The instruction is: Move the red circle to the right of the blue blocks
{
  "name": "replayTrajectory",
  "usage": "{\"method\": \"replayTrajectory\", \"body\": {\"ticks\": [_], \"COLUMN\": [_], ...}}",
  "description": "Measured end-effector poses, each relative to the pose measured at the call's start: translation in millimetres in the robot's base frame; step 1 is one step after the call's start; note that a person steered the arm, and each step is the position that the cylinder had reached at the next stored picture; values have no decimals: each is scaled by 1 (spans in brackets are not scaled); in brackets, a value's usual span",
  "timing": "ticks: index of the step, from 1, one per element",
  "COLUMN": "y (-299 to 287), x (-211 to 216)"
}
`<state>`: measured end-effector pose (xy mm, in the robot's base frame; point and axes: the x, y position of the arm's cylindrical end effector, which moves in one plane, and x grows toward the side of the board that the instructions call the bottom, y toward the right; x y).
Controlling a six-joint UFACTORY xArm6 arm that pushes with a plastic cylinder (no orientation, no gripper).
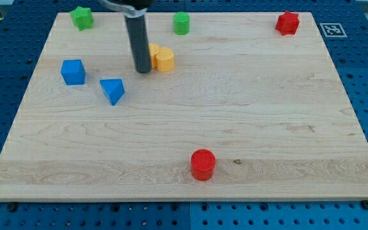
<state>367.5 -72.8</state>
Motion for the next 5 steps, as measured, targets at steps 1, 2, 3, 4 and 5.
{"method": "replayTrajectory", "body": {"ticks": [1,2,3,4,5], "y": [26,45,56,87,135], "x": [-11,-22,-22,11,88]}}
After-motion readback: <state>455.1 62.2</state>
